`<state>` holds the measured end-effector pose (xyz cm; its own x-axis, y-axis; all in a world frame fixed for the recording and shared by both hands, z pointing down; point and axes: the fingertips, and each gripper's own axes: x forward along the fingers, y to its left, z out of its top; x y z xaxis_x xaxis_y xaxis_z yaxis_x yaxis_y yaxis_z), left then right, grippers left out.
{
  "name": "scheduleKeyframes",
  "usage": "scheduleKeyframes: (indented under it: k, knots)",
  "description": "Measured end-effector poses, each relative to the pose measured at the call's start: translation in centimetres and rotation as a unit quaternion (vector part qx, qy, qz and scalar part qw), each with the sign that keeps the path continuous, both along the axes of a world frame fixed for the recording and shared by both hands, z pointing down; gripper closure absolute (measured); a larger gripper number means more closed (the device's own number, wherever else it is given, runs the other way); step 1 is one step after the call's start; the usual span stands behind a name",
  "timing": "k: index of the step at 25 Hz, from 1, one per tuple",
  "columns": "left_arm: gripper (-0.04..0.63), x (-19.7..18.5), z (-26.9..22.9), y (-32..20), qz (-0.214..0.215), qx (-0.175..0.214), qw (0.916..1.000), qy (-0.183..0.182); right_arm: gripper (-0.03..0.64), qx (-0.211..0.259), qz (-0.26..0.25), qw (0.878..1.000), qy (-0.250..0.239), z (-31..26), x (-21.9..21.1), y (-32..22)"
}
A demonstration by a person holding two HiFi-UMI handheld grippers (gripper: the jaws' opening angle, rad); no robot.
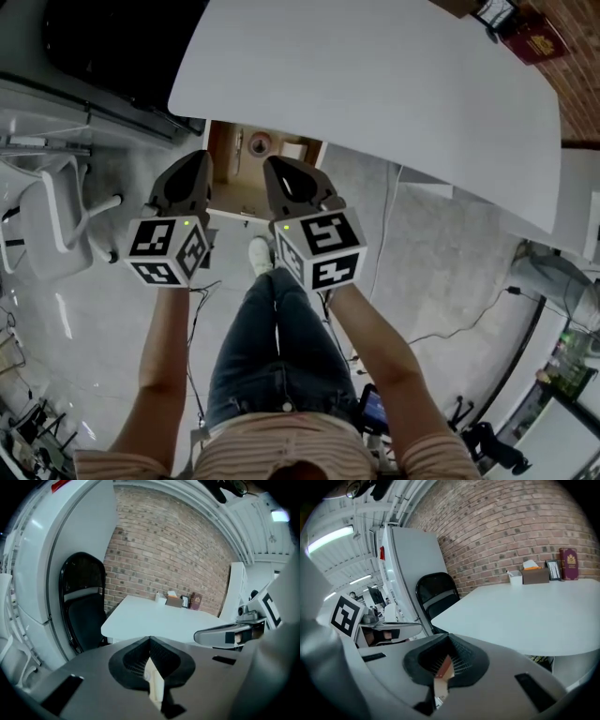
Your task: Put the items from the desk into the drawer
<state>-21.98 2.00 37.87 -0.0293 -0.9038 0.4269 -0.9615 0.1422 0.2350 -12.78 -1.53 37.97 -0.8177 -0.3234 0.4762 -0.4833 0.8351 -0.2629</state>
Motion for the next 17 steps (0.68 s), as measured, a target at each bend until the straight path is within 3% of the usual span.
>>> scheduleKeyframes:
  k: [7,17]
  knots:
    - [0.586,1.2,-6.2,1.9,0.014,0.058,0.9979,-0.024,0.6,0.052,0.003,0.998,-0.043,-6.4,0.8,0.8]
    - [0.586,2.1,-12.7,5.5,0.014,0.109,0.993,-0.043,0.6,0.11,0.001,0.991,-0.078,-13.2,2.9,3.0]
